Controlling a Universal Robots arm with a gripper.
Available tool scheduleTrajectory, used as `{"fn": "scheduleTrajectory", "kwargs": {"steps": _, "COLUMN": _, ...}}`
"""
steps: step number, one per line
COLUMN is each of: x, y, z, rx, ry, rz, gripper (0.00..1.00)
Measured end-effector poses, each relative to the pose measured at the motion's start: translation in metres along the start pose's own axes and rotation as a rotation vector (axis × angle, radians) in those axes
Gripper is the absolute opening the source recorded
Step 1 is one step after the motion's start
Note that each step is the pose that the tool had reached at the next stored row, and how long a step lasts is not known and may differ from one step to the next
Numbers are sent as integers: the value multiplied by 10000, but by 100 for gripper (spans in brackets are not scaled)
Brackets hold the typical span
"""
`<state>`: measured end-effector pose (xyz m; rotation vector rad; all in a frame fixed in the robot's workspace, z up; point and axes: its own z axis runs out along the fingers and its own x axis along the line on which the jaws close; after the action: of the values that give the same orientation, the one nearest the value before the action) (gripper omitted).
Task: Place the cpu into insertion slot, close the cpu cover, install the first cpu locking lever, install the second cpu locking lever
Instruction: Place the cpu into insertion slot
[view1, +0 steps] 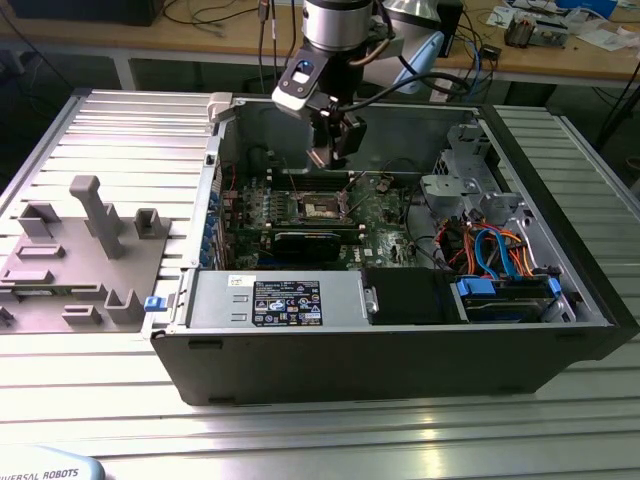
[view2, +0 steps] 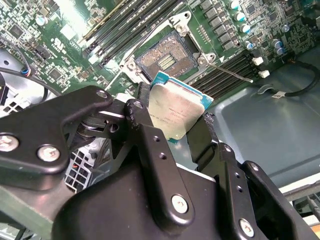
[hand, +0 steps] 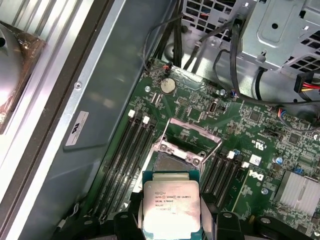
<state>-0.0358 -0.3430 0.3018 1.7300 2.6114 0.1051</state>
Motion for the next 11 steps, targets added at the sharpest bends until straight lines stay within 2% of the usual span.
{"fn": "scheduleTrajectory", "kwargs": {"steps": 3, "x": -1, "y": 1, "z": 3, "rx": -2, "ry": -11, "rz": 221, "gripper": 54}}
{"fn": "scheduleTrajectory", "kwargs": {"steps": 11, "x": 0, "y": 0, "z": 3, "rx": -8, "ry": -21, "rz": 390, "gripper": 54}}
